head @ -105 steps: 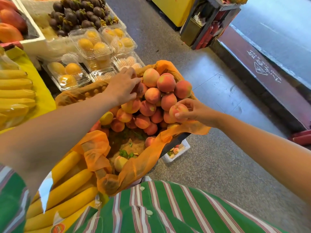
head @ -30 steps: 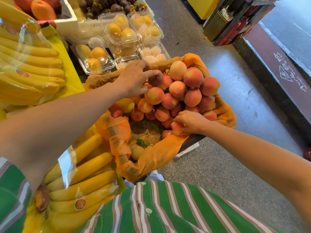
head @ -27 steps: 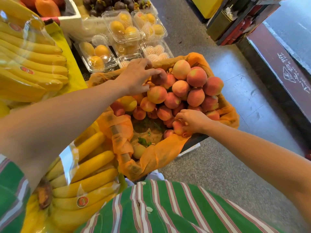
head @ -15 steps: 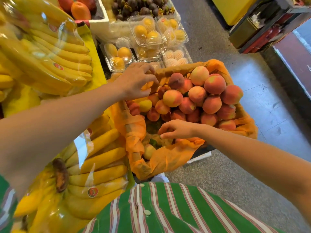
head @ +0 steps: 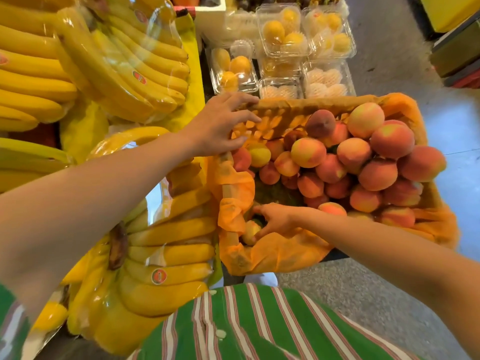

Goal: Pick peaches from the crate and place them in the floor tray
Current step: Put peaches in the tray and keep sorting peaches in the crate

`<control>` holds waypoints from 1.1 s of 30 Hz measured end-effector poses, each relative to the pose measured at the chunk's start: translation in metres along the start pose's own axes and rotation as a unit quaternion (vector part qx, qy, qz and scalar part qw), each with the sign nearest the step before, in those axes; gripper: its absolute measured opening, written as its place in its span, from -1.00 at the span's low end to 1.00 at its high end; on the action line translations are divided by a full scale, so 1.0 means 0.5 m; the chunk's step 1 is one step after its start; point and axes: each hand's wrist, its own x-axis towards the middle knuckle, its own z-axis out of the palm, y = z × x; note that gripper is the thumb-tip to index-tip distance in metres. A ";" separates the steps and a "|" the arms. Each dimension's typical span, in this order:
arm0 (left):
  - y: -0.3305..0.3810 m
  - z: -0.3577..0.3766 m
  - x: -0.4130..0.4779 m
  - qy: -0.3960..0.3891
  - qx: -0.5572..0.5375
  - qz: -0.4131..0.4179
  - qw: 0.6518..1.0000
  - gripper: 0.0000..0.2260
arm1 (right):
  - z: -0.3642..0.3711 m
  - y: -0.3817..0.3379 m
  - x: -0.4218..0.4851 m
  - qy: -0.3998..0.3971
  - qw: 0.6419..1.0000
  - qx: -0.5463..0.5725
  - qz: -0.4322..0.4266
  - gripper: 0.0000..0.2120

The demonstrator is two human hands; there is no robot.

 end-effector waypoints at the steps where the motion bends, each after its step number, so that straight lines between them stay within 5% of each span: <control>1: 0.001 0.000 0.000 -0.002 -0.002 -0.003 1.000 -0.60 | -0.008 0.001 -0.006 0.003 1.000 0.010 -0.007 -0.36; 7: 0.010 -0.010 0.001 -0.012 0.002 -0.010 1.000 -0.63 | -0.073 0.010 -0.104 0.099 0.972 0.211 -0.037 -0.50; 14: 0.071 -0.041 0.011 -0.048 -0.037 0.053 0.997 -0.53 | -0.118 -0.010 -0.193 0.123 0.851 0.505 -0.068 -0.52; 18: 0.103 -0.029 0.006 -0.136 -0.095 0.069 0.984 -0.34 | -0.143 -0.034 -0.195 0.155 0.816 0.553 -0.069 -0.70; 26: 0.061 -0.058 -0.005 -0.062 -0.158 -0.025 0.985 -0.39 | -0.198 -0.063 -0.169 0.172 0.771 0.610 -0.062 -0.59; 29: 0.030 -0.074 -0.014 0.030 -0.159 -0.065 0.985 -0.38 | -0.208 -0.060 -0.129 0.221 0.804 0.551 -0.020 -0.75; 33: 0.025 -0.082 -0.010 0.075 -0.173 -0.094 0.977 -0.33 | -0.197 -0.076 -0.058 0.232 0.878 0.419 -0.018 -0.62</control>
